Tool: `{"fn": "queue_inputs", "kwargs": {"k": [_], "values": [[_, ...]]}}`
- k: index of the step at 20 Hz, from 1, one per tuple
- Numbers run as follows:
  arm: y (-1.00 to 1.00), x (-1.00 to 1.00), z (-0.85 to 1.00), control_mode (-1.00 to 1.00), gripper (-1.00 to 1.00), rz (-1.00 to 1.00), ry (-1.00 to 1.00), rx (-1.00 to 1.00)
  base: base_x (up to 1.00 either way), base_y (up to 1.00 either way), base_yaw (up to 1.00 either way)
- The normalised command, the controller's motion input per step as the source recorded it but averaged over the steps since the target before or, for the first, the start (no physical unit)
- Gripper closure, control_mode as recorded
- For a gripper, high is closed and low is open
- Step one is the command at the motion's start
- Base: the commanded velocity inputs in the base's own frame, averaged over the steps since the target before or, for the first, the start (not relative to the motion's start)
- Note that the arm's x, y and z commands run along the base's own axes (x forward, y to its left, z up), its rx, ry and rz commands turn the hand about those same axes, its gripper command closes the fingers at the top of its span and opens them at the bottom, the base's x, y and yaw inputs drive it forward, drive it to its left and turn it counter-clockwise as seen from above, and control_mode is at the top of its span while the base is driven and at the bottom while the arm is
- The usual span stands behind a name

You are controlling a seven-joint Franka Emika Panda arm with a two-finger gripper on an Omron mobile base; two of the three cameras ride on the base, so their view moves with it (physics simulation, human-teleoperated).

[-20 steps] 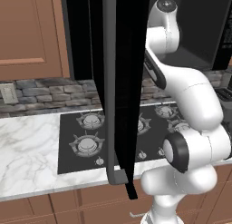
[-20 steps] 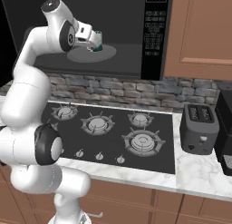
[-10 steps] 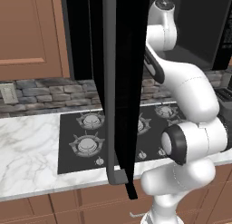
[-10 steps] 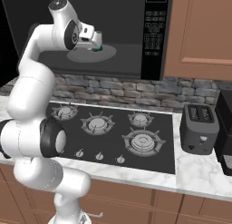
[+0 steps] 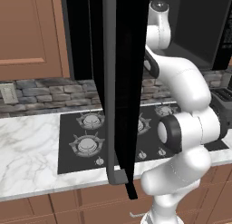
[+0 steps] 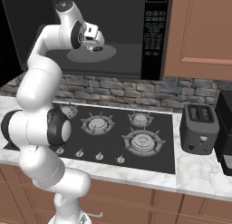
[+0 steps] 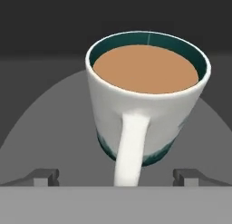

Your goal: Pick the cup of tea, navigate to the dining table, and place it on the saucer.

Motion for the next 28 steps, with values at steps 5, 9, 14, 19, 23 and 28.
{"fn": "queue_inputs", "kwargs": {"k": [5, 9, 14, 19, 23, 28], "values": [[0.00, 0.25, 0.00, -1.00, -1.00, 0.00, -0.10, 0.00, 0.00, 0.00, 0.00], [0.00, 0.21, 0.00, -1.00, -1.00, 0.00, -0.06, 0.00, 0.00, 0.00, 0.00], [0.00, -0.15, 0.00, -1.00, -1.00, 0.00, 0.00, 0.00, 0.00, 0.00, 0.00], [0.00, -0.12, 0.00, -1.00, -1.00, 0.00, -0.02, 0.00, 0.00, 0.00, 0.00], [0.00, -0.11, 0.00, -1.00, -1.00, -0.01, -0.03, 0.00, 0.00, 0.00, 0.00], [0.00, 0.08, 0.00, -1.00, -1.00, -0.01, -0.01, 0.00, 0.00, 0.00, 0.00]]}}
